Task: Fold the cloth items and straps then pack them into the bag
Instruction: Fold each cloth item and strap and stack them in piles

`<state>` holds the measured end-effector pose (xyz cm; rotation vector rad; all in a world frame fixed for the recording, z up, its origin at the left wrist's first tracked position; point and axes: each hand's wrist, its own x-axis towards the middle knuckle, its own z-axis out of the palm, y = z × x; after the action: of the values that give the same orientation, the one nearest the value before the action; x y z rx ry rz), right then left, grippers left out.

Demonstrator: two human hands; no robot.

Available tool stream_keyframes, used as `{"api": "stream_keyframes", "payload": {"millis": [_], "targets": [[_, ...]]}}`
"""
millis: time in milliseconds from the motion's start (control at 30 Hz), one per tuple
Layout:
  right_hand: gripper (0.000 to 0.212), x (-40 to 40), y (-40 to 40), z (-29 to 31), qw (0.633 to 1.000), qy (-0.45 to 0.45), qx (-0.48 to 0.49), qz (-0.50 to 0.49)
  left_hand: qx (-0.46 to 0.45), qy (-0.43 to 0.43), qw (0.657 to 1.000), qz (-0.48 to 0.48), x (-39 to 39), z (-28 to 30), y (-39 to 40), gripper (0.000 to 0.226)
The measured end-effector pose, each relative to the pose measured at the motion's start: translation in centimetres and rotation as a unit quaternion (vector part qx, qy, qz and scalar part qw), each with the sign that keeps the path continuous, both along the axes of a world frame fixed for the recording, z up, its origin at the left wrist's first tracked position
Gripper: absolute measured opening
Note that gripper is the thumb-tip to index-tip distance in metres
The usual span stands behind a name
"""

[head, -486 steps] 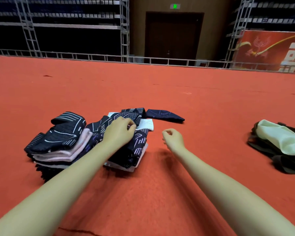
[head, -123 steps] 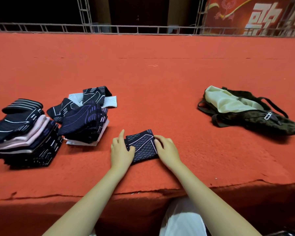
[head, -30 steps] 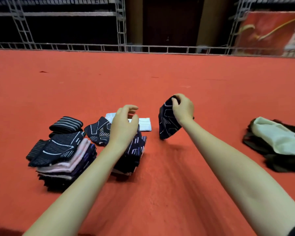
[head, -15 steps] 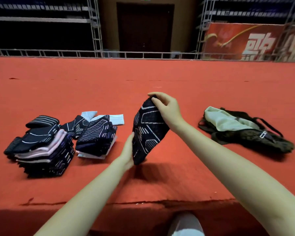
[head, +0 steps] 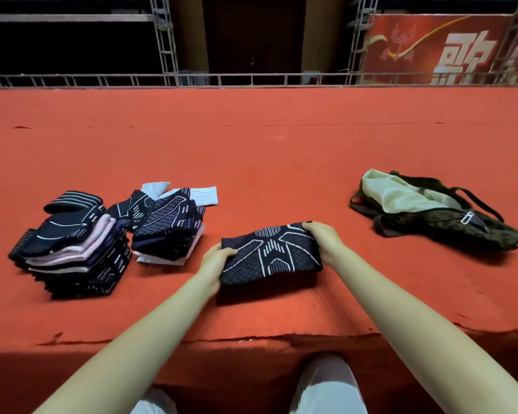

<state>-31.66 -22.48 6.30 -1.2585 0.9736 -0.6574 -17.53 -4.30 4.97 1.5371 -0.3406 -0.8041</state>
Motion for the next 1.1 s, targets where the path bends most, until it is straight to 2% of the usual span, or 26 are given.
{"api": "stream_keyframes", "payload": {"millis": [33,100,233,333,467,600,767,900,1000,1100], "targets": [[0.008,-0.2,-0.1,-0.5,0.998,-0.016,0.063,0.012,-0.003,-0.015,1.0,0.015,0.5,-0.7,0.1,0.018],[0.013,-0.9,0.1,-1.3,0.991,-0.04,0.124,0.037,0.006,-0.07,0.996,0.051,1.6,-2.2,0.1,0.025],[0.017,-1.1,3.2,-3.4,0.971,-0.155,0.169,0.07,0.004,-0.108,0.991,0.078,2.5,-3.7,0.3,0.036],[0.026,-0.8,5.5,-5.1,0.978,-0.197,0.055,0.047,-0.038,-0.119,0.989,0.08,2.4,-4.4,0.6,0.045],[0.026,-1.2,6.9,-5.5,0.986,-0.123,-0.106,0.035,-0.07,-0.167,0.981,0.076,2.3,-4.9,1.9,0.057],[0.031,-0.9,7.5,-5.7,0.986,-0.11,-0.128,0.005,-0.064,-0.248,0.958,0.132,3.1,-5.6,2.5,0.041],[0.024,0.4,7.8,-5.3,0.986,-0.105,-0.122,-0.048,-0.073,-0.355,0.93,0.066,2.4,-5.5,2.0,0.019],[0.023,2.8,9.4,-4.3,0.978,-0.127,-0.147,-0.074,-0.062,-0.416,0.906,0.05,2.2,-5.8,1.7,0.017],[0.021,4.1,11.4,-4.7,0.979,-0.098,-0.18,0.003,-0.056,-0.39,0.918,0.055,2.3,-5.8,1.7,0.017],[0.038,4.5,12.6,-5.8,0.951,-0.004,-0.282,0.125,-0.031,-0.318,0.946,0.059,2.6,-5.8,1.6,0.015]]}}
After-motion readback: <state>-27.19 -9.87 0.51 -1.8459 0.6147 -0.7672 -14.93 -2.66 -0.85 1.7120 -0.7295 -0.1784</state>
